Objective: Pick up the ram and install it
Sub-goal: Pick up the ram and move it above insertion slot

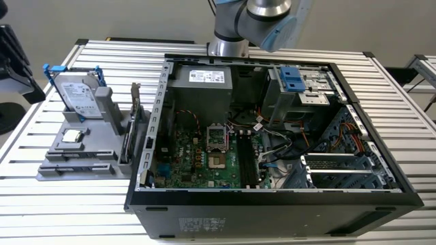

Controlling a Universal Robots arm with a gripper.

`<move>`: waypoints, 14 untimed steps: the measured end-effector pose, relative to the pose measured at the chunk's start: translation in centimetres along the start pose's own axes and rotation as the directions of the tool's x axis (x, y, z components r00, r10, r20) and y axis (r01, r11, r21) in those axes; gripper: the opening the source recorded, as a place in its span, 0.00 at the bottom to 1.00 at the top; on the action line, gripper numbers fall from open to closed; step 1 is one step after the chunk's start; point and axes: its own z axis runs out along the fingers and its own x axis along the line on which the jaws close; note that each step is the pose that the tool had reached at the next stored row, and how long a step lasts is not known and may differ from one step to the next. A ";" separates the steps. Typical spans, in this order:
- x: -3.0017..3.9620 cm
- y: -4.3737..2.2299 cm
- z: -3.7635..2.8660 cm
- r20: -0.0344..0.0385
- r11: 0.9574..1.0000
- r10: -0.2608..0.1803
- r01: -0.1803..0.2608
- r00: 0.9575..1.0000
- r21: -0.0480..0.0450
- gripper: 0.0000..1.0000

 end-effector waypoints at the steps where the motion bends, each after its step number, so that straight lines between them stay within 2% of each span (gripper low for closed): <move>1: 0.00 0.00 0.00 0.000 1.000 0.009 -0.009 1.000 0.000 0.00; 8: 0.00 0.00 0.00 0.004 0.997 0.077 -0.077 0.997 0.001 0.00; 14: 0.00 -0.01 -0.01 0.007 0.991 0.137 -0.137 0.991 0.002 0.00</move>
